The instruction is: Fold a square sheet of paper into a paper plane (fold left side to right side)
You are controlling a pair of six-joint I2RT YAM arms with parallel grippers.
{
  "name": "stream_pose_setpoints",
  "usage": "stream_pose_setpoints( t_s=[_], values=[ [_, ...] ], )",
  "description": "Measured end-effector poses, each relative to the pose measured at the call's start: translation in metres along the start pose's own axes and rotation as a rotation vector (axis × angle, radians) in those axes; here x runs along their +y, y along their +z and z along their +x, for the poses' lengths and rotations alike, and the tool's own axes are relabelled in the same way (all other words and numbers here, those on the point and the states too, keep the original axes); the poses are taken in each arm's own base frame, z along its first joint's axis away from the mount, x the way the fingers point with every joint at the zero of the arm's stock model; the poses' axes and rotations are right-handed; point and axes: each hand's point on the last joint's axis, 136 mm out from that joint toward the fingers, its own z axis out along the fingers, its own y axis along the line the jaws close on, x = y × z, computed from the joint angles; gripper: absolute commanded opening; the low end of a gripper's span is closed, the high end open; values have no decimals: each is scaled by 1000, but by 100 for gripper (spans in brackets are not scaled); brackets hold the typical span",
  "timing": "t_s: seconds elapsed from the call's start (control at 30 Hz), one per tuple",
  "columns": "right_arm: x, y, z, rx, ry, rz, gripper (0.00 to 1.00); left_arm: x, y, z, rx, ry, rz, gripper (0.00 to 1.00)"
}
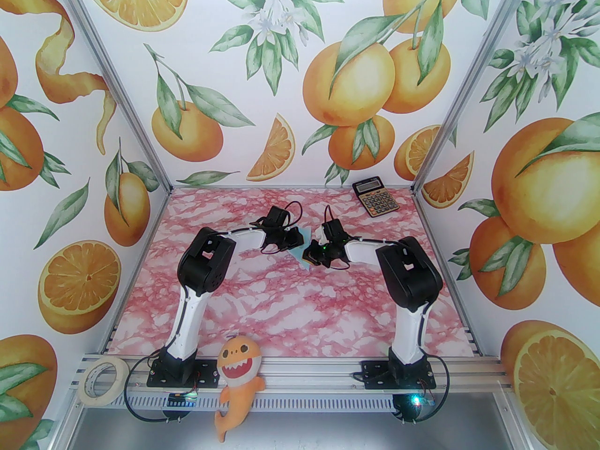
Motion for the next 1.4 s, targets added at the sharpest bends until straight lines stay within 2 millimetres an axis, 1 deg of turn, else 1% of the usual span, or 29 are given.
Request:
stream_pose_setpoints(
  t_s=[0.1, 0.3, 0.37, 0.47, 0.6, 0.8, 1.0, 1.27, 1.4],
  values=[
    [-1, 0, 0, 2, -10, 2, 0, 1, -2, -4, -2, 1, -4, 10],
    [0, 1, 2, 8, -21, 5, 0, 8, -2, -29, -40, 10, 0, 10],
    [0, 2, 2, 11, -22, 7, 0, 12, 0, -34, -41, 16, -2, 10],
    [1, 2, 2, 11, -25, 6, 0, 10, 4, -42, -35, 28, 0, 9],
    [1, 3, 2, 8, -28, 3, 0, 6, 11, -46, -14, 46, 9, 9],
    [0, 4, 3, 1, -35, -5, 0, 6, 15, -52, 14, 50, 10, 10],
    [0, 5, 3, -5, -37, -12, 0, 11, 17, -76, -3, 66, -8, 10],
    [0, 4, 3, -16, -46, -18, 0, 19, 17, -103, -54, 94, -50, 10],
    [1, 4, 3, -22, -51, -15, 0, 23, 15, -108, -62, 88, -53, 10]
  ],
)
